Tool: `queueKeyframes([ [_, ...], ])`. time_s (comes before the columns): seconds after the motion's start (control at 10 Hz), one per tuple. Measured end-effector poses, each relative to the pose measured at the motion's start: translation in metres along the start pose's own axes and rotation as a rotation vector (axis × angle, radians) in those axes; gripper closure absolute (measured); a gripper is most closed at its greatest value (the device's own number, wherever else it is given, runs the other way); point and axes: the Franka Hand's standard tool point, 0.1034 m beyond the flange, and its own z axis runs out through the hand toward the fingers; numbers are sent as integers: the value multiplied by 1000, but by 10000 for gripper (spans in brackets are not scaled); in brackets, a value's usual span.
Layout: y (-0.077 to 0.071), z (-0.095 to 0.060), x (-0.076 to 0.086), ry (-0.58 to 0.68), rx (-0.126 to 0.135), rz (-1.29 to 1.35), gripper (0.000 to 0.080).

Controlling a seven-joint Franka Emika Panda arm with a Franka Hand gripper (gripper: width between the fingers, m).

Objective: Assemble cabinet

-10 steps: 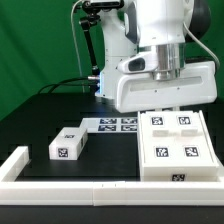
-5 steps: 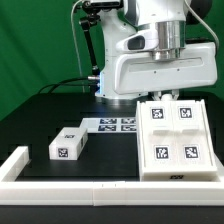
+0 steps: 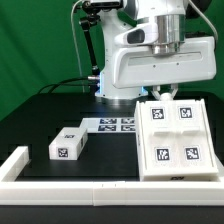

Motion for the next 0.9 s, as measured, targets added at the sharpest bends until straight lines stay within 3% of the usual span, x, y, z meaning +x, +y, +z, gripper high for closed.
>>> queueKeyframes([
  [0.2,1,-6,10,4,-1,-3,797],
  [0.5,-1,-5,10,0,0,-7,797],
  [0.9,4,-19,22,-23,0,-6,797],
])
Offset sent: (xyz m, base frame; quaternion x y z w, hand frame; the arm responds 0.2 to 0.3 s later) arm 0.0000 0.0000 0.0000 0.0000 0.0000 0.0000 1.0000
